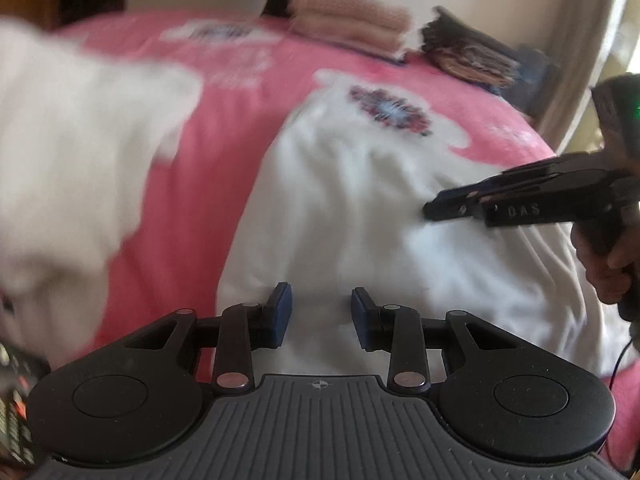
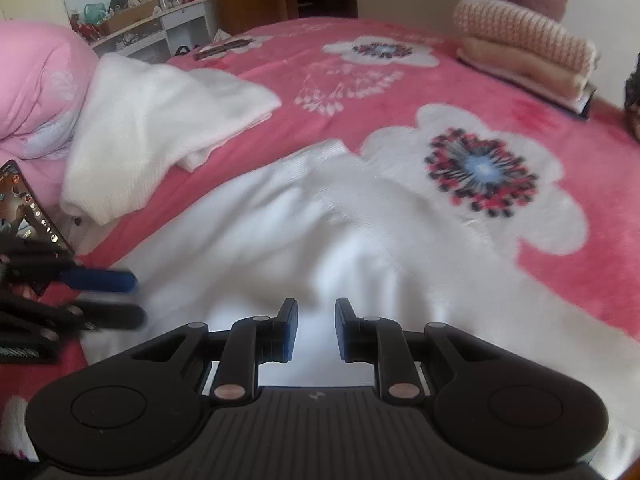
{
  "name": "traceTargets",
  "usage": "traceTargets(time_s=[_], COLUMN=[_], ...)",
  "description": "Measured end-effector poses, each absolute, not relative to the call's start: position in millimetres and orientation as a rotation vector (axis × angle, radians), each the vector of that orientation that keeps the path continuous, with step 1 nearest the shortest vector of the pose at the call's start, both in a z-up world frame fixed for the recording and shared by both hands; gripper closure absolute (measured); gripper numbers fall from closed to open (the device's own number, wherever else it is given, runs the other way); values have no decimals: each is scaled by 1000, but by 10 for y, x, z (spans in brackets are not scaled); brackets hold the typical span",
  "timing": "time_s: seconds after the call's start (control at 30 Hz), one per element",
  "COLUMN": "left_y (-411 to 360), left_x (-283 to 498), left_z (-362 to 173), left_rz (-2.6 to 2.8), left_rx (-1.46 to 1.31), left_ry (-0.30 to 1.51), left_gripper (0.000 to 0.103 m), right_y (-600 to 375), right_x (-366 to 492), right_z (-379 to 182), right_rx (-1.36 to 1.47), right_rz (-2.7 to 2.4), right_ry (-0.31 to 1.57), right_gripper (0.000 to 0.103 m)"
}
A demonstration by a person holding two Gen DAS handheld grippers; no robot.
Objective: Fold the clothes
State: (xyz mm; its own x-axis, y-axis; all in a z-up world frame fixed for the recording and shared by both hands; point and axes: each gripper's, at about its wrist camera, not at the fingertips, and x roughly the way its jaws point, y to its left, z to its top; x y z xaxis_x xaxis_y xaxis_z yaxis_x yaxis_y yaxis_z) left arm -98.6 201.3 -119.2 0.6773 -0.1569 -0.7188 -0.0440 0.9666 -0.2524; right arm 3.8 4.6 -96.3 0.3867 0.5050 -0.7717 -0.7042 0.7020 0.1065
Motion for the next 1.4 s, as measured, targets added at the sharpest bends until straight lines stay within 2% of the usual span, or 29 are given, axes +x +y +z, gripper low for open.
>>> traceTargets(time_s=[0.17, 0.37, 0.63, 0.8, 1.2, 1.4], left_y=[2035, 1938, 2019, 2133, 1757, 1866], left_x=[-1059, -965, -687, -780, -664, -668], left_z=[-1022, -937, -1193, -995, -1233, -1236], left_rz=[-52, -141, -117, -80, -153, -142], left_rx=[-252, -264, -389, -391, -342, -363], left_ry=[764, 718, 778, 715, 799, 796], left_gripper=[70, 70, 71, 70, 70, 70], right_y=[-145, -313, -730, -1187, -1190, -1877], right_x=[306, 47, -184, -336, -514, -307], right_z=[-967, -734, -640, -551, -800, -874], right_rx=[-145, -167, -114, -73, -259, -187], right_rz=[521, 615, 571, 463, 555, 253], right_ry=[887, 856, 902, 904, 933, 971], right_gripper=[82, 81, 81, 81, 81, 83])
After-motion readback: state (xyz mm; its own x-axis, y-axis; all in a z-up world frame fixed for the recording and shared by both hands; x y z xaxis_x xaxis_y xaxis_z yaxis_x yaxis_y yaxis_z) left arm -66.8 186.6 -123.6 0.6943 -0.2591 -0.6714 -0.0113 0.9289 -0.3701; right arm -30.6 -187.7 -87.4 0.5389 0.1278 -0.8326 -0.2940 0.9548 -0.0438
